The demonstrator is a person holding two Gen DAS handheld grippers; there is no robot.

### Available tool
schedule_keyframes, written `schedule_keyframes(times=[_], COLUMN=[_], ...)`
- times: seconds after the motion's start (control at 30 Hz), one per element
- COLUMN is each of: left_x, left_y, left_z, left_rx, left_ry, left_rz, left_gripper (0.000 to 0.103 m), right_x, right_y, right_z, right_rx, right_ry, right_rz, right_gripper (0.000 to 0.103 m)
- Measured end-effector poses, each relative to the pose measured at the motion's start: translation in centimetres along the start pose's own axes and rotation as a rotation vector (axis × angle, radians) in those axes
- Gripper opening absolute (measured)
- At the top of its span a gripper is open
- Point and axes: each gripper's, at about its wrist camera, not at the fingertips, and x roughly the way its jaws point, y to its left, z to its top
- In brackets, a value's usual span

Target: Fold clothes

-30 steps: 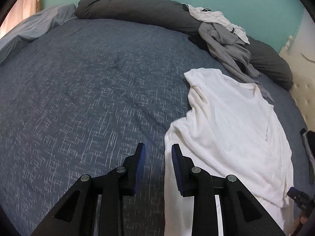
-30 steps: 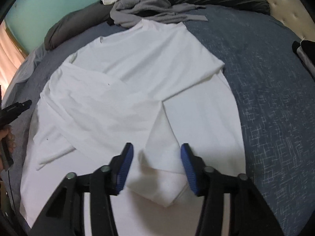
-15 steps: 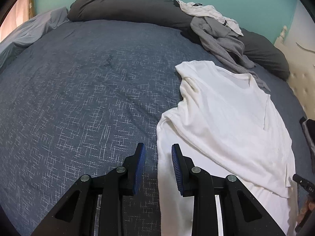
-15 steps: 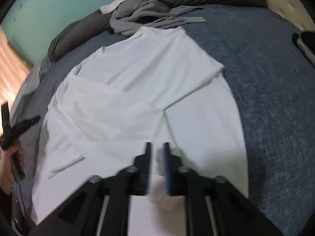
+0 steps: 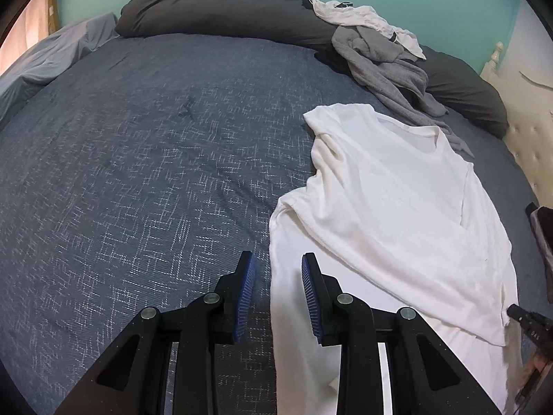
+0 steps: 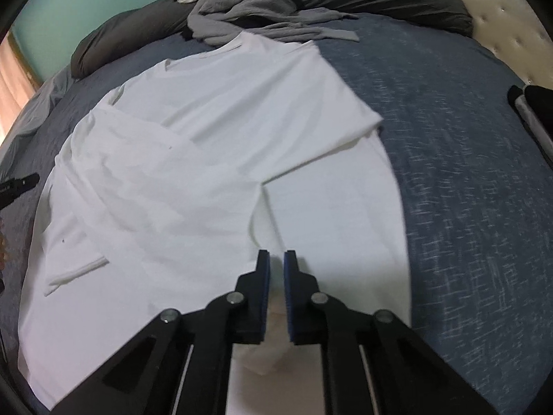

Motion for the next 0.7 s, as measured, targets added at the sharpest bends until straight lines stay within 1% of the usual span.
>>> schedule_keyframes(times=[0.17, 0.2, 0.27, 0.3, 0.33, 0.4, 0.43, 0.47, 0.5, 0.57, 0.67, 0.7], left_x=[-0.3, -0.4, -0.5, -0.5, -0.5, -0.5, -0.5, -0.4, -0.4, -0.3, -0.1, -0.1], left_y=[-0.2, -0.2, -0.4, -0.4, -0.4, -0.6, -0.7, -0.7, -0.9, -1.1, -1.2, -1.3], left_z=[0.3, 0.3, 0.4, 0.5, 0.5, 0.4, 0.4, 0.4, 0.4, 0.3, 0.2, 0.1], left_rx=[0.004, 0.006, 0.01, 0.01, 0.01, 0.01, 0.011, 0.011, 0.012, 0.017, 0.022, 0.021], left_ry=[-0.004, -0.004, -0.005, -0.005, -0.006, -0.005, -0.004, -0.003, -0.002, 0.001, 0.006, 0.007], left_rz=[0.004, 0.004, 0.004, 0.004, 0.004, 0.002, 0.001, 0.0, -0.002, -0.005, -0.01, -0.01], left_gripper=[0.031, 0.032, 0.033, 0.034, 0.034, 0.035, 0.036, 0.036, 0.036, 0.036, 0.036, 0.036], right_x=[-0.8, -1.0, -1.4, -1.5, -1.5, -1.3, -0.9, -0.5, -0.1, 0.9, 1.3, 1.3], right_y=[-1.7, -2.1, -2.5, -2.3, -1.7, -0.5, 0.3, 1.1, 1.7, 2.4, 2.6, 2.5], right_z=[0.4, 0.4, 0.5, 0.5, 0.6, 0.5, 0.5, 0.4, 0.3, -0.1, -0.3, -0.3], right_rx=[0.057, 0.075, 0.12, 0.13, 0.116, 0.082, 0.049, 0.017, -0.012, -0.051, -0.077, -0.083], right_ry=[-0.033, -0.04, -0.055, -0.048, -0.041, -0.025, -0.01, 0.004, 0.021, 0.057, 0.056, 0.051], right_rz=[-0.007, 0.014, 0.105, 0.14, 0.156, 0.176, 0.163, 0.151, 0.134, 0.094, 0.074, 0.067], right_gripper=[0.005, 0.005, 0.005, 0.005, 0.006, 0.013, 0.016, 0.023, 0.027, 0.027, 0.026, 0.015])
